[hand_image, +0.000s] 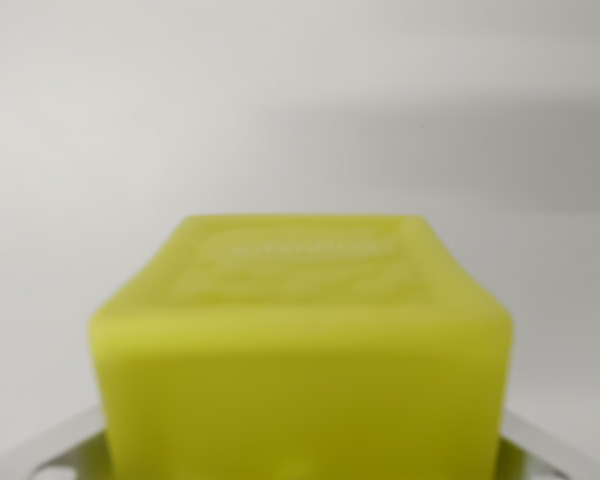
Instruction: Pick yellow cube
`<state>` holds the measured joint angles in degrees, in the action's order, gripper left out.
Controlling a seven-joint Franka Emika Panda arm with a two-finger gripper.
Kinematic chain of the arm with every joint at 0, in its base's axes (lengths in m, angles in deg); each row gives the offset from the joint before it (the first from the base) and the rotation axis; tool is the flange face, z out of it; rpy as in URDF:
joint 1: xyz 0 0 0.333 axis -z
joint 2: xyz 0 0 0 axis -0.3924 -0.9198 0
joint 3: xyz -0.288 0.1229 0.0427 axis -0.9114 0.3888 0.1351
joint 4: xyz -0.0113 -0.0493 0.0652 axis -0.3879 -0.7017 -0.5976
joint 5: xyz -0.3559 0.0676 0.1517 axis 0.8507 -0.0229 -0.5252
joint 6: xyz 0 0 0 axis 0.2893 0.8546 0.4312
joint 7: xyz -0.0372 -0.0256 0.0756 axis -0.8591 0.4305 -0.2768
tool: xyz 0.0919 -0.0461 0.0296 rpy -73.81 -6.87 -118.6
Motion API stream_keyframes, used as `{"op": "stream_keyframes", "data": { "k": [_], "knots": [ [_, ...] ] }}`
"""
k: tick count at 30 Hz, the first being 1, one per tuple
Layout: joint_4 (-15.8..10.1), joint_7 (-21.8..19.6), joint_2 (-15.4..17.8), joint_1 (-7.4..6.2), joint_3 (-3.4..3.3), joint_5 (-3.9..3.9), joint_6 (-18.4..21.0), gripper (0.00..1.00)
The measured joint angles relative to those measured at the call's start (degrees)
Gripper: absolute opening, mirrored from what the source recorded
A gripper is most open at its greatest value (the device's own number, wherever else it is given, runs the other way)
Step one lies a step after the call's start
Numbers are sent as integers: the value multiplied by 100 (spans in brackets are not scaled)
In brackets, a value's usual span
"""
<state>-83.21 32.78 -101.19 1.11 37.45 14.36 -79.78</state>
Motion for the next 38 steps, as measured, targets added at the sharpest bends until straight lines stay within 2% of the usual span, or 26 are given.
{"op": "stream_keyframes", "data": {
  "k": [27, 38],
  "knots": [
    [311, 4, 537, 0, 0, -6, 845, 0],
    [339, 4, 566, 0, 0, -6, 903, 0]
  ]
}}
